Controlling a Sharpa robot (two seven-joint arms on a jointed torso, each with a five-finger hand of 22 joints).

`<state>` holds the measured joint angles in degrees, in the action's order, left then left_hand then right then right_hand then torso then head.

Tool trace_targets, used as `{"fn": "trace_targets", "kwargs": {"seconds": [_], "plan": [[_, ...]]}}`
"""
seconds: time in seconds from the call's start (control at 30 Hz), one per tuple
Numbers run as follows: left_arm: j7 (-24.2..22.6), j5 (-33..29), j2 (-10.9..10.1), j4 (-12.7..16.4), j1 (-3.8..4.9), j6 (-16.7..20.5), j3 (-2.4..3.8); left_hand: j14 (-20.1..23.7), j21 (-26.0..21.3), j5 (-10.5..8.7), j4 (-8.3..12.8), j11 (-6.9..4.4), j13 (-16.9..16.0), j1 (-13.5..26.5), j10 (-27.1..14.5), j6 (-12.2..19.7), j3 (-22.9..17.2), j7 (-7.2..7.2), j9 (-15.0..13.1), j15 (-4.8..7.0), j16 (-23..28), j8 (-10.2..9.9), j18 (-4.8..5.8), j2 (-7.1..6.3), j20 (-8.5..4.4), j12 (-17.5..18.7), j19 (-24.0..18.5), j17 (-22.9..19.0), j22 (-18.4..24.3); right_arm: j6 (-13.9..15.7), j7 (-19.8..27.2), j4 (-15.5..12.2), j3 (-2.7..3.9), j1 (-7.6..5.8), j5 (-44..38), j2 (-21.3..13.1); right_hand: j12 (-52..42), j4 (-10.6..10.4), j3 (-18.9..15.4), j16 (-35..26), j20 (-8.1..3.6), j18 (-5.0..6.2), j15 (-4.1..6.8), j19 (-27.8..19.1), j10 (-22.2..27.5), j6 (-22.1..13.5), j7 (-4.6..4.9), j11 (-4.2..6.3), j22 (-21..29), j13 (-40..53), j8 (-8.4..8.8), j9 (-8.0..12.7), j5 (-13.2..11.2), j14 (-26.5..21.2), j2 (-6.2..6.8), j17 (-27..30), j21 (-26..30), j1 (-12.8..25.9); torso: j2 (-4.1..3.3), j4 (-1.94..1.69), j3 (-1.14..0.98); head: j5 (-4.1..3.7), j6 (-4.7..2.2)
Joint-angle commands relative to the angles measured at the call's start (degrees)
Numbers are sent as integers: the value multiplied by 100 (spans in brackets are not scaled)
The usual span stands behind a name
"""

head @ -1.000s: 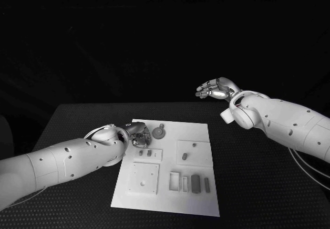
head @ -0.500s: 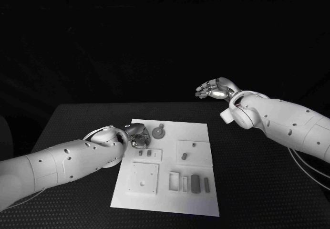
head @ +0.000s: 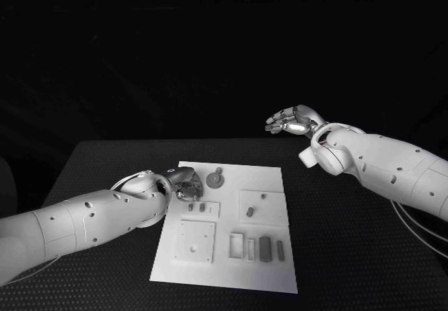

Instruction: Assemble the parts on the task board

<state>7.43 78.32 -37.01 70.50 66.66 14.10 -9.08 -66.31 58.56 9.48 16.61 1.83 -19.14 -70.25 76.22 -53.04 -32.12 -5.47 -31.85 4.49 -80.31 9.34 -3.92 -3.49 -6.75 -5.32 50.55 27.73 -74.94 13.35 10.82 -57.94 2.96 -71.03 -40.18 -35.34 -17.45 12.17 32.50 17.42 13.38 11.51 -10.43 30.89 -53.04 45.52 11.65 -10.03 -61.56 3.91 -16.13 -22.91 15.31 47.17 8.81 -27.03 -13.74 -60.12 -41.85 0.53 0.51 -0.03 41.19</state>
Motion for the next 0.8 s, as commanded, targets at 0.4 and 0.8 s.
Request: {"fn": "trace_targets", "kwargs": {"seconds": [0.4,0.8], "plan": [[79,6,-85,-114,-42,-64,-25,-8,27,-14,8,1,-15,-63,21,88,-10,16,23,7,10,-33,-63,-63,-321,8,-1,-11,-84,-59,35,-4,2,10,5,-28,27,-3,-6,-10,10,-33,-16,-11,-24,-30,4,2,-11,1,-28,7,16,-37,-23,6,24,14,3,-5,-4,-3,-20],[-132,-1517,-127,-553,-17,535,107,51,-11,-66,-40,33,-35,75,-41,-326,0,-196,-75,-24,106,258,-43,-8,-305,55,-10,-81,-63,-171,-20,-90,2,50,-288,-148,24,76,20,13,8,-22,-34,17,-64,6,-11,-1,-47,7,-57,9,-45,-10,-43,9,33,-84,3,6,-4,-4,-69]]}}
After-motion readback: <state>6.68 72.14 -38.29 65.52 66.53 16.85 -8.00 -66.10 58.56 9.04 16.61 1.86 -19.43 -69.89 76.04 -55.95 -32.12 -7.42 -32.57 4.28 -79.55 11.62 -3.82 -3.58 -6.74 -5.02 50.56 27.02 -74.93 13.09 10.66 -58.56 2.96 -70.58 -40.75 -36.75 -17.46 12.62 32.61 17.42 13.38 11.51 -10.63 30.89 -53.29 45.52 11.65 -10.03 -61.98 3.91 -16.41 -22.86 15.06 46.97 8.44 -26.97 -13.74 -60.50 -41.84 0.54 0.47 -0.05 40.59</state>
